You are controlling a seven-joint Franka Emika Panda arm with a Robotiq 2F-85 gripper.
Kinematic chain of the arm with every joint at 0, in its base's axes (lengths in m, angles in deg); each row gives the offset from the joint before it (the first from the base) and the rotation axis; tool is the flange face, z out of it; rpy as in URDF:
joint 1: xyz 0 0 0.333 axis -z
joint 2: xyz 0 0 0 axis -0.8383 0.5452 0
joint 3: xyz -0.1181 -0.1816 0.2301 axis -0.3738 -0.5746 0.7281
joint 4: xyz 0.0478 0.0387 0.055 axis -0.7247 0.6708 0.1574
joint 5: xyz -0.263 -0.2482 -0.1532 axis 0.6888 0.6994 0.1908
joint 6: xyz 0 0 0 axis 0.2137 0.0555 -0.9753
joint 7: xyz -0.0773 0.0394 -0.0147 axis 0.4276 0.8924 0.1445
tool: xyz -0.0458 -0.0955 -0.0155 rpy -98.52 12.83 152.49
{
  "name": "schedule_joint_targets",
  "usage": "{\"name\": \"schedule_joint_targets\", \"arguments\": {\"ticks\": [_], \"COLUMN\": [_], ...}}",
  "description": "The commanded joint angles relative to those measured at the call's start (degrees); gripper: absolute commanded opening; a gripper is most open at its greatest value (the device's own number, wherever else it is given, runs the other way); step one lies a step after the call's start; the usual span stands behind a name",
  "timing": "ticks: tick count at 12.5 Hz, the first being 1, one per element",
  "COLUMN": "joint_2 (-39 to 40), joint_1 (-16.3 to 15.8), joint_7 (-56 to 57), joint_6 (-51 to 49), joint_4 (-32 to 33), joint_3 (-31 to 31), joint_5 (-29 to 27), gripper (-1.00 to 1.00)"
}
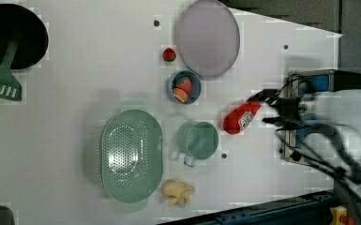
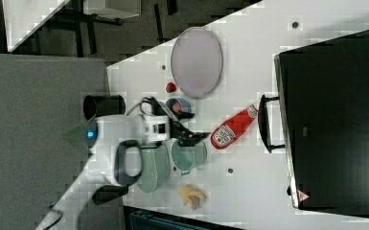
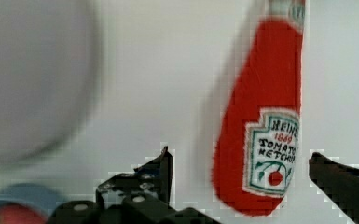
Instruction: Pick Ketchup from oven and place it on table.
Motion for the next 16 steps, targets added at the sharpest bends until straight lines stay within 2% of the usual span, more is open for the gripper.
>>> {"name": "schedule_joint_targets", "arguments": {"ticks": [1,5,9,11,16], "joint_2": [-8.1,-14.2,-14.7,-14.7,-14.2], "joint_1": [0.4,0.4,0.4,0.4,0.4], "joint_7": [-2.0,-2.0,-1.9,-1.9,-1.9], "joint_6": [-11.0,-27.7,-38.2,-42.4,-42.5], "joint_4": [-6.7,-19.4,-31.6,-33.6,-33.4], "joint_3": [-0.4,-0.1,0.2,0.0,0.1], "joint_5": [-0.7,-0.7,-0.7,-0.7,-0.7], "gripper": [1.00,1.00,1.00,1.00,1.00]}}
